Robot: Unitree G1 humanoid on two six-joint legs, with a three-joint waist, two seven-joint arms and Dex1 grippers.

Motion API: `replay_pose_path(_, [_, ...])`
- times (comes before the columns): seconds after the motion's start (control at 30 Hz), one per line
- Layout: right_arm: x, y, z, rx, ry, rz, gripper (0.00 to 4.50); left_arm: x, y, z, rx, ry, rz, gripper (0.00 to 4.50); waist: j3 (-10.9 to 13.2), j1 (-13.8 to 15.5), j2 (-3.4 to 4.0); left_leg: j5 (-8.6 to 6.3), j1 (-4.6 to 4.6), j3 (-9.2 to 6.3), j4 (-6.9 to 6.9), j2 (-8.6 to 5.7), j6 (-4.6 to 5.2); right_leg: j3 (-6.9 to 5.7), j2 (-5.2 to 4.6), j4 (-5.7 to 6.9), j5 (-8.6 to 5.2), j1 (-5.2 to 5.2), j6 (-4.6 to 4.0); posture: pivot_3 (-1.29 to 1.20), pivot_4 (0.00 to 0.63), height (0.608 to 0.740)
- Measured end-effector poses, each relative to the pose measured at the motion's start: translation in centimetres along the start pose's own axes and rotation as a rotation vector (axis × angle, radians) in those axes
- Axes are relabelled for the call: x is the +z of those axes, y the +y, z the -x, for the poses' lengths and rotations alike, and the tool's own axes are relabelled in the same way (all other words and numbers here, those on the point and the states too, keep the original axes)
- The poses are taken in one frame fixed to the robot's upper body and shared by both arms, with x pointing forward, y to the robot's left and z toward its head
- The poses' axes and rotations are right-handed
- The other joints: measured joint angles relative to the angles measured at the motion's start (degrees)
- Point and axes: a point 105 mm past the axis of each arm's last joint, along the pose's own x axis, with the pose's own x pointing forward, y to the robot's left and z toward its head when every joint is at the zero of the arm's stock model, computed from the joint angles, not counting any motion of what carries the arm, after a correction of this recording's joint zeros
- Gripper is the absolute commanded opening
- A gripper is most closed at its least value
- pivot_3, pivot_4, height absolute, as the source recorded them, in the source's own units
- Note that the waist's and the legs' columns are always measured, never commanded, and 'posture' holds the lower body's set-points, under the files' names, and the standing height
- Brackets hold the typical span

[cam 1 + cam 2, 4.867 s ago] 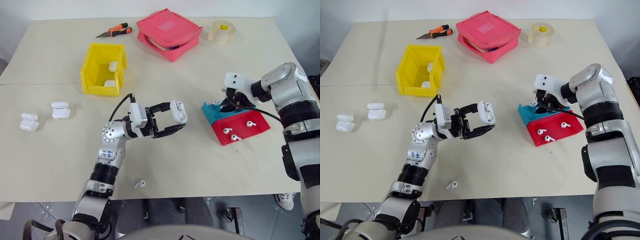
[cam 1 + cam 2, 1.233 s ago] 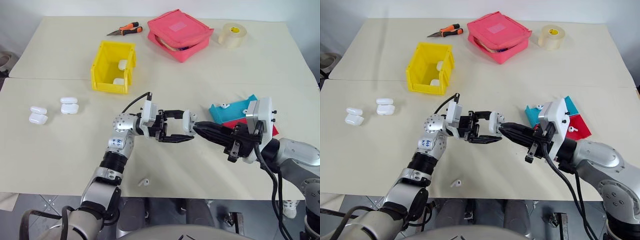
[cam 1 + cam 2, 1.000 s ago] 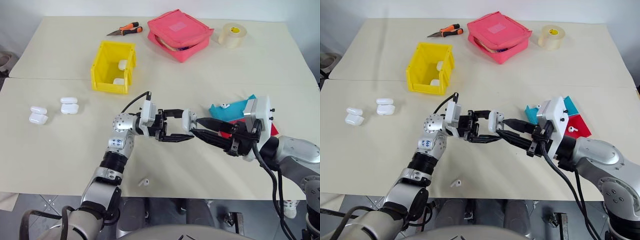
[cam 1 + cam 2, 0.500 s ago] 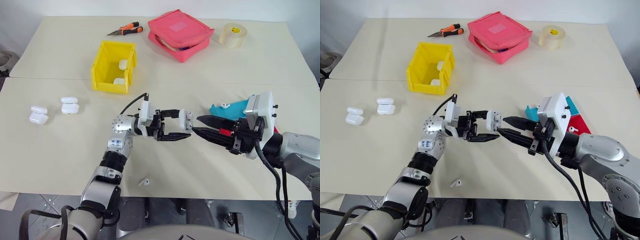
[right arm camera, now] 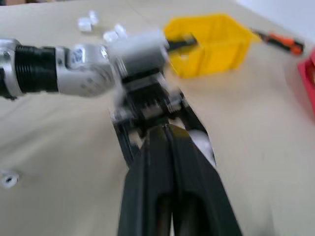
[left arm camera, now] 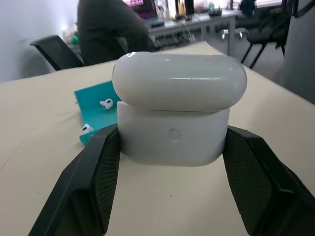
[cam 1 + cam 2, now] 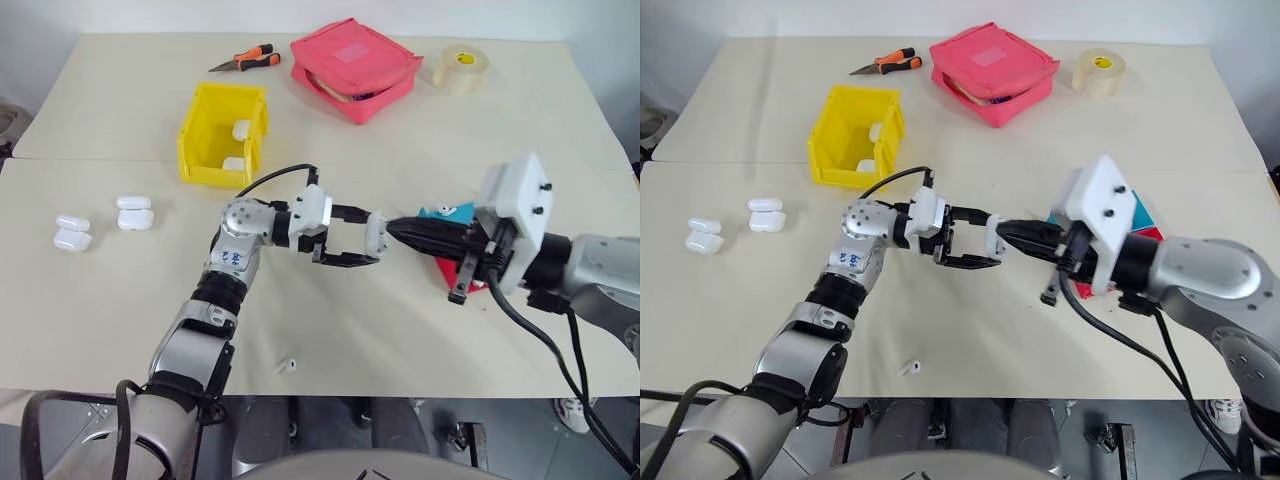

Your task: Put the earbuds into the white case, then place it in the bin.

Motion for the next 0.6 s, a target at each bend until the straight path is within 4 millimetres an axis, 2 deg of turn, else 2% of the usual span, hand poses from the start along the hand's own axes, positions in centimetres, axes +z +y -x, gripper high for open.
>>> replay_pose_path(0.1, [0.0,0.1,-1.3,0.028,0.041,0.032,0.03,0.0,0.4,-0.4,0.005,0.031,-0.012,2.76,0.0,0.1,0.0,0.0,-0.04,-0.01,0.0,-0.01,0.0,-0.02,0.0,-0.03,0.0,0.0,0.0,0.0,0.15,0.74])
replay_pose_path(0.23, [-1.1,0.6,-2.6,0.067,0.11,0.038,0.03,-0.7,0.6,-0.3,0.016,0.079,-0.012,2.76,0.0,0.2,0.0,-0.05,-0.13,0.04,0.0,-0.05,0.08,-0.06,-0.02,-0.1,0.0,-0.02,0.0,0.0,0.15,0.74])
replay_pose_path(0.37, [-2.0,-0.1,-3.5,0.048,0.163,0.061,0.03,-0.5,1.0,-0.4,0.03,0.081,-0.03,2.76,0.0,0.2,0.0,-0.05,-0.17,0.44,0.0,-0.05,0.09,-0.13,-0.03,-0.13,0.0,-0.02,0.0,0.0,0.15,0.74])
replay_pose_path(0.5, [-3.2,-1.7,-3.1,-0.001,0.227,0.068,0.03,-0.4,1.2,-0.1,0.043,0.086,-0.038,2.76,0.0,0.2,0.0,-0.05,-0.17,0.48,0.0,-0.04,0.09,-0.13,-0.03,-0.13,0.0,-0.03,0.01,0.0,0.15,0.74])
replay_pose_path(0.6, [-3.7,-3.3,-1.5,-0.054,0.272,0.093,0.03,0.0,1.7,0.5,0.074,0.078,-0.057,2.76,0.0,0.2,-0.03,-0.05,-0.17,0.48,0.0,-0.04,0.09,-0.13,-0.03,-0.14,0.0,-0.03,0.01,0.0,0.15,0.74])
